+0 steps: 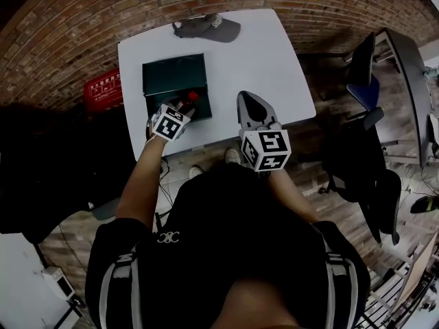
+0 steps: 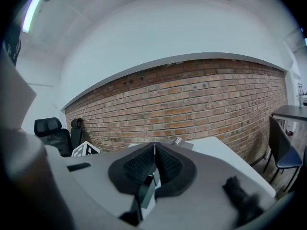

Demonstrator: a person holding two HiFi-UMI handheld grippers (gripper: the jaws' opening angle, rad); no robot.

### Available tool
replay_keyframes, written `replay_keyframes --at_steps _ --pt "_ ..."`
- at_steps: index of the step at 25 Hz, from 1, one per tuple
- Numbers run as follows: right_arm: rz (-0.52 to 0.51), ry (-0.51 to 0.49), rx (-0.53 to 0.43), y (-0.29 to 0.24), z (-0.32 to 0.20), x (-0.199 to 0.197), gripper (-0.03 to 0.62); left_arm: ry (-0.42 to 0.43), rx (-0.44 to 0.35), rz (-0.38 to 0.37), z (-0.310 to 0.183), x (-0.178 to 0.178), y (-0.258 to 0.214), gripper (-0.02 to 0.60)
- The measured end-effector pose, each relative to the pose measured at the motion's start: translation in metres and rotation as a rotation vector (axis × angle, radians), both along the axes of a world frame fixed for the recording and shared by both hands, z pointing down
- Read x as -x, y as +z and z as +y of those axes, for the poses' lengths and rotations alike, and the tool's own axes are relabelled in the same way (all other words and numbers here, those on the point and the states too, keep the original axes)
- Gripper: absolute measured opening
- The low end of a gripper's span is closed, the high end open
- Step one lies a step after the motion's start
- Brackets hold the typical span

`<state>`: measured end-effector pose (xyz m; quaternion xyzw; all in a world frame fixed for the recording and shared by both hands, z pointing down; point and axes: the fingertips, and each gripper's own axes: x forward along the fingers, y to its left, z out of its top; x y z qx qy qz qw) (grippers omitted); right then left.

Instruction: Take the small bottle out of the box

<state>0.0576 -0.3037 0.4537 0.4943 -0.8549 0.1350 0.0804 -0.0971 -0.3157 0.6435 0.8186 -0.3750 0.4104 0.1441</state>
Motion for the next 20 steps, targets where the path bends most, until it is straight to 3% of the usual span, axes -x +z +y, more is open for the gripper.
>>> replay_keyframes --at_steps 5,11,20 --pt "-0.015 -0.048 -0.007 -0.002 -0.006 0.020 0.031 -0.180 -0.105 0.181 -0.001 0.010 -0.047 0.229" --pt "-0.053 -0.118 -0.024 -0.007 -0.015 0.049 0.031 -0.277 -0.258 0.295 -0.002 0.022 -0.111 0.229" --pt "-0.061 -0.176 -0.070 -0.017 -0.026 0.083 0.029 -0.375 -0.558 0.358 0.000 0.034 -0.219 0.229"
